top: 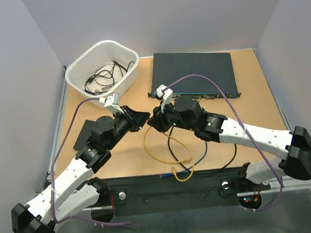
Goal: Insert the plug into the switch port
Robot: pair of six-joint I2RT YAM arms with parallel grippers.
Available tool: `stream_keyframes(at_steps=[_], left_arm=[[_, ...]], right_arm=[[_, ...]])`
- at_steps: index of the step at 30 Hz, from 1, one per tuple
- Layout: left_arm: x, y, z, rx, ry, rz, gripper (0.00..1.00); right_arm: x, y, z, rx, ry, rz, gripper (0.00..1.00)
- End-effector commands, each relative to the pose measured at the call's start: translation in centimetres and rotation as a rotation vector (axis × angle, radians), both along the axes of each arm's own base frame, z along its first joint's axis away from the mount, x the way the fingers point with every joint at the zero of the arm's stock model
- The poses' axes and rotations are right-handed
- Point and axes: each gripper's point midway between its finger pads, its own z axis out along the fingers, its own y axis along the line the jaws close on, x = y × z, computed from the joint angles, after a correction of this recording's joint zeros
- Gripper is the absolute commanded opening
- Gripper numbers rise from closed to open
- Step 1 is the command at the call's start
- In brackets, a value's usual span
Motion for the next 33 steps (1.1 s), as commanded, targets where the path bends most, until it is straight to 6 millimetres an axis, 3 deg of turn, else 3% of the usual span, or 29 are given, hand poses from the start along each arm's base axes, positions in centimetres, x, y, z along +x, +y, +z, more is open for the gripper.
stream_keyframes(at_steps=[1,6,15,17,20,23,27,30,31,32,33], left_arm=[[0.3,-0.1,3.6,-0.064,-0.077,0.011,0.00],[0.4,-0.1,3.1,-0.053,-0.067,0.014,0.00],[0.4,-0.2,2.7,-0.045,-0.062,0.012,0.00],[0.4,-0.1,2.6,-0.043,-0.059,0.013,0.00],[0.5,-0.1,2.4,-0.041,-0.057,0.013,0.00],[0.4,0.0,2.3,-0.041,-0.059,0.013,0.00],[0.7,0.7,1.8,-0.019,-0.068,0.053,0.01],[1.2,1.9,0.7,0.021,-0.057,0.113,0.37],[1.5,2.7,0.0,0.053,-0.045,0.157,0.61],[1.8,3.4,-0.4,0.071,-0.036,0.188,0.70],[2.3,4.5,-0.9,0.098,-0.031,0.248,0.87]], right_arm=[[0.6,0.4,3.2,0.056,-0.061,-0.026,0.30],[0.6,0.2,4.0,0.069,-0.071,-0.037,0.33],[0.7,0.6,3.2,0.058,-0.059,-0.035,0.32],[0.6,0.8,3.0,0.052,-0.056,-0.034,0.28],[0.7,0.9,2.7,0.043,-0.058,-0.038,0.11],[0.8,1.0,2.3,0.036,-0.056,-0.041,0.01],[0.6,0.9,1.5,0.031,-0.042,-0.043,0.00],[0.3,0.9,0.2,0.033,-0.015,-0.045,0.00],[0.2,0.9,-0.3,0.033,-0.004,-0.045,0.01],[0.2,0.9,-0.6,0.035,0.004,-0.047,0.00],[0.0,0.7,-1.6,0.033,0.023,-0.051,0.00]])
